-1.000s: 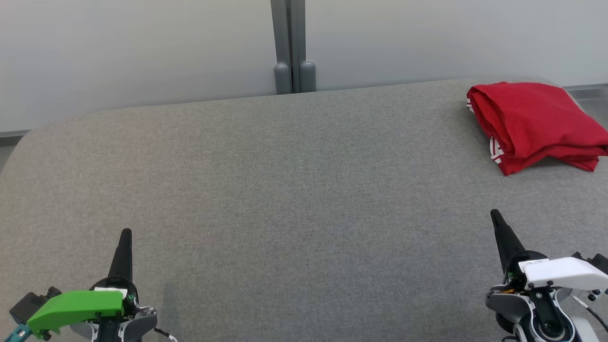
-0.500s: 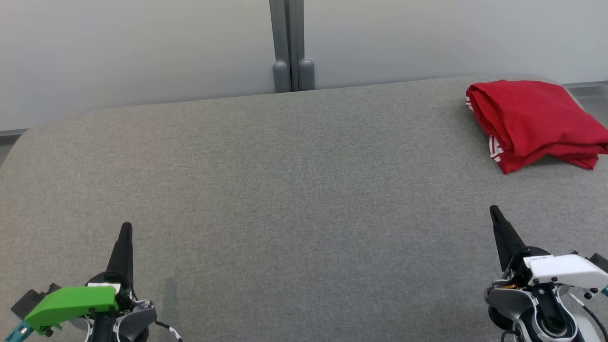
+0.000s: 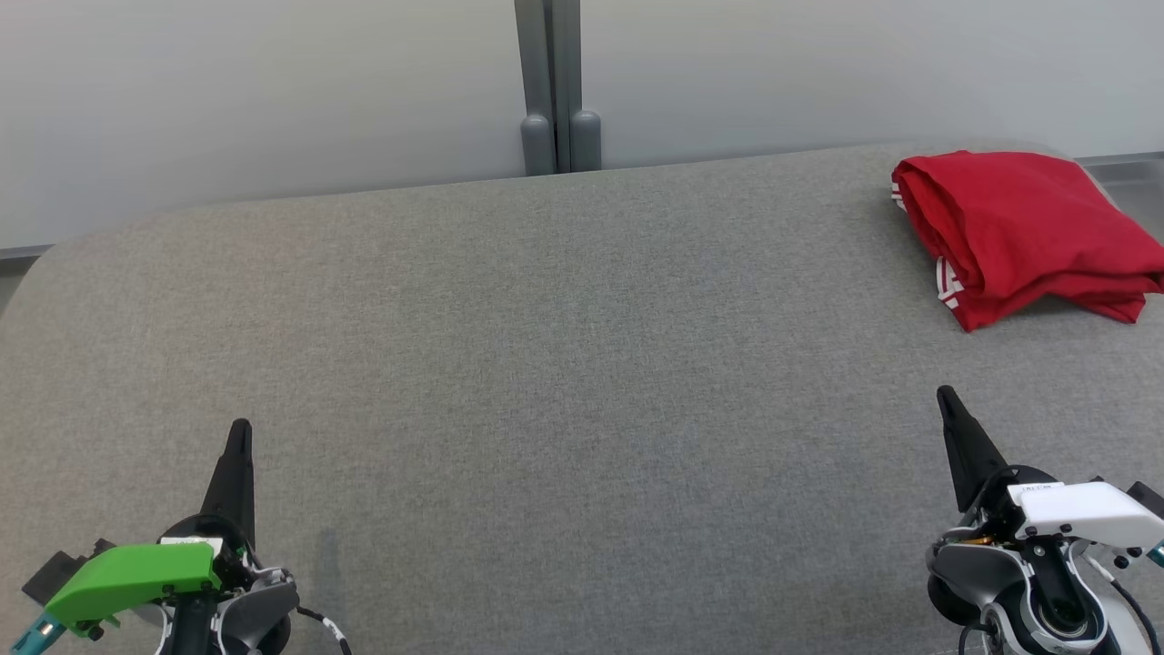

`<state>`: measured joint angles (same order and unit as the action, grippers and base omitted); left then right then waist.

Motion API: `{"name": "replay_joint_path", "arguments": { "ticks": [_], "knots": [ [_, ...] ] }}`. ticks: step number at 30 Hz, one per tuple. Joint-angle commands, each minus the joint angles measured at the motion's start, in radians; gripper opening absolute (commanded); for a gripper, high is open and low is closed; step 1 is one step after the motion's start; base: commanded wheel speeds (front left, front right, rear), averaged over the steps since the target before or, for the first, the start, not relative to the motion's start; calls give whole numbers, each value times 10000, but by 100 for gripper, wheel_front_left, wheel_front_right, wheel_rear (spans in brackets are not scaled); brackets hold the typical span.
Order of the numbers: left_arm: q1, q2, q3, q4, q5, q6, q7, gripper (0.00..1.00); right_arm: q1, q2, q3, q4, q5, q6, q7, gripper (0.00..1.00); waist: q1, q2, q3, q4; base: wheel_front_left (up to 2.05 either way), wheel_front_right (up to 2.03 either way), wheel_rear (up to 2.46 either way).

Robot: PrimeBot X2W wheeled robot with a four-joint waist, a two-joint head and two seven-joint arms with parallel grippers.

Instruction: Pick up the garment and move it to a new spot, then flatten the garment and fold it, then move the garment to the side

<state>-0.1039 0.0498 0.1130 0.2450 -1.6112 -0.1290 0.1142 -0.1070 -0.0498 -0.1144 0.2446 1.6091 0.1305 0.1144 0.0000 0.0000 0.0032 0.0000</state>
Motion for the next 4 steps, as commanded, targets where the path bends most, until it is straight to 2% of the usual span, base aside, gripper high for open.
{"name": "replay_joint_path", "arguments": {
  "ticks": [1,4],
  "knots": [
    [-109,7,31,14,-29,-32,37,0,-47,-4,-20,19,59,4,30,0,0,0,-1,0,0,0,0],
    [-109,7,30,14,-29,-32,36,0,-48,-4,-20,19,59,4,30,0,0,0,-1,0,0,0,0]
  ]
}}
